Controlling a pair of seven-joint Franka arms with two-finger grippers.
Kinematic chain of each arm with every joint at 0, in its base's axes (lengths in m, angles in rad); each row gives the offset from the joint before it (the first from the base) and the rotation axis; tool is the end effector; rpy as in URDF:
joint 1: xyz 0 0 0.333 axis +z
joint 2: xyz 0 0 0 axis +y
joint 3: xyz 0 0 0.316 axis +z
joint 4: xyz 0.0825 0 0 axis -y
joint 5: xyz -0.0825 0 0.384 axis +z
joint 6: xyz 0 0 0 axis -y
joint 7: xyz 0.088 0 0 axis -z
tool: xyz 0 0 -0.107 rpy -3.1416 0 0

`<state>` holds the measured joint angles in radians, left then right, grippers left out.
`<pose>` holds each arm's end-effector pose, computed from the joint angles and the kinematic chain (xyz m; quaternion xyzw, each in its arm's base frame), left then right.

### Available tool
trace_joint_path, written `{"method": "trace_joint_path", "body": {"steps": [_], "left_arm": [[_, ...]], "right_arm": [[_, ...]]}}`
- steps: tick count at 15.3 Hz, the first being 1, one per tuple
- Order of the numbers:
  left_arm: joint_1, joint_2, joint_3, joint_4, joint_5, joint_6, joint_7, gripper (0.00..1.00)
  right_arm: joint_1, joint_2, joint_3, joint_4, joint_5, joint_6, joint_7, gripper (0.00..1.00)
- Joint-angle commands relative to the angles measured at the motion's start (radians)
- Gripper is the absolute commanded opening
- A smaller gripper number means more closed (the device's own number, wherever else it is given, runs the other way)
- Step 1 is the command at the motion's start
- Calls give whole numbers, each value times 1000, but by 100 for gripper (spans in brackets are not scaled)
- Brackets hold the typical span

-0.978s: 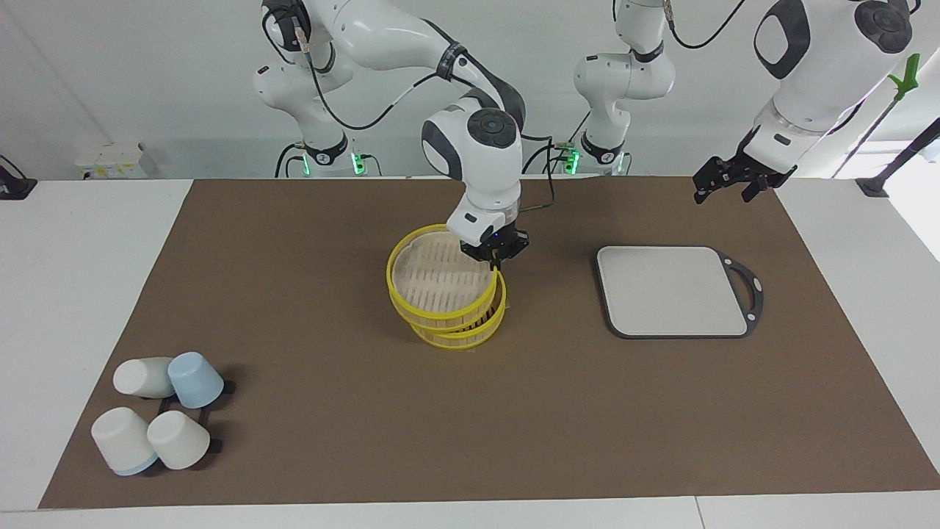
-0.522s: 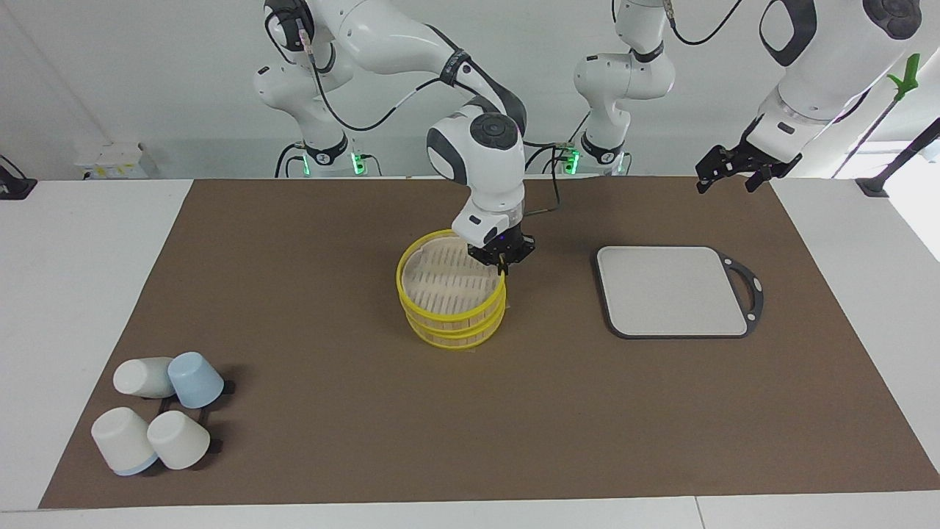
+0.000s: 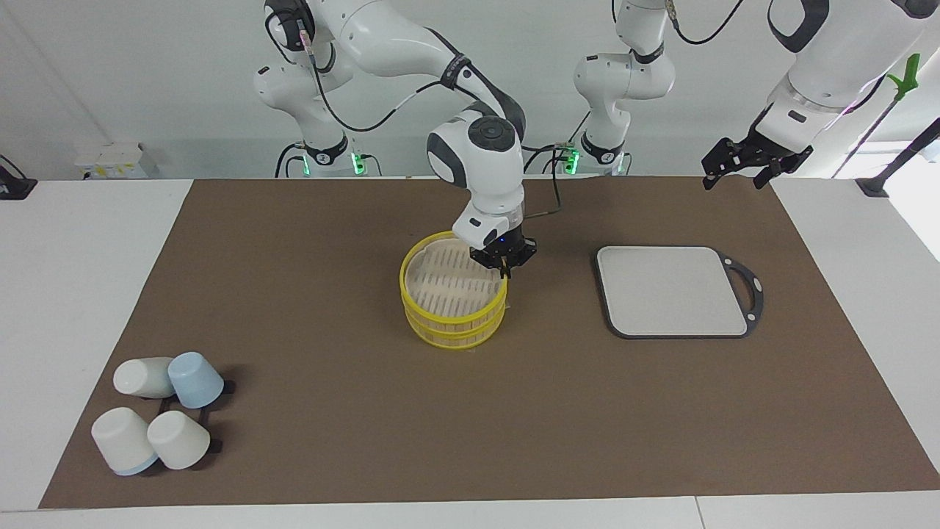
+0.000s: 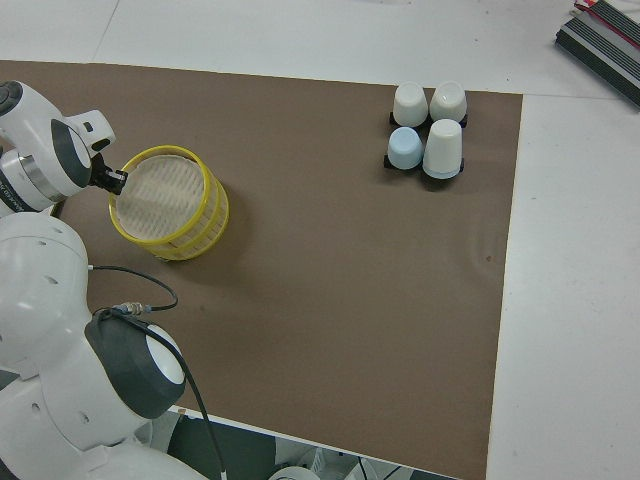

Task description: Place bun in steamer

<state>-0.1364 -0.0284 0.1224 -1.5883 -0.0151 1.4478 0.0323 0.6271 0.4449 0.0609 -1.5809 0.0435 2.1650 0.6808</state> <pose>0.5320 -0.0082 0.6216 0.9981 -0.0237 -0.0560 0.0098 0.5384 0.4373 0.3949 -0.9970 0.0112 -0.0341 0.0687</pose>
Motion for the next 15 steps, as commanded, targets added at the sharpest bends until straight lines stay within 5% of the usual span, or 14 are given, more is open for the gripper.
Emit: {"method": "trace_joint_path", "body": {"steps": [1, 2, 3, 6, 9, 15], "left_arm": [[4, 19, 0, 37, -11, -29, 17, 100], [4, 19, 0, 36, -11, -27, 17, 100], [6, 19, 0, 34, -11, -24, 18, 100], [6, 15, 0, 21, -13, -11, 20, 100], [1, 13, 0, 11, -13, 6, 17, 100], [3, 12, 0, 11, -11, 8, 18, 100]], "right_arm": [[-4, -31, 2, -70, 18, 49, 16, 38], [-4, -31, 2, -70, 18, 44, 16, 62], [-3, -34, 2, -68, 15, 41, 19, 100], [-6, -34, -4, -22, 0, -3, 19, 100], [-36, -60, -26, 111, -45, -172, 5, 100], [-252, -294, -33, 122, -73, -578, -186, 100]]}}
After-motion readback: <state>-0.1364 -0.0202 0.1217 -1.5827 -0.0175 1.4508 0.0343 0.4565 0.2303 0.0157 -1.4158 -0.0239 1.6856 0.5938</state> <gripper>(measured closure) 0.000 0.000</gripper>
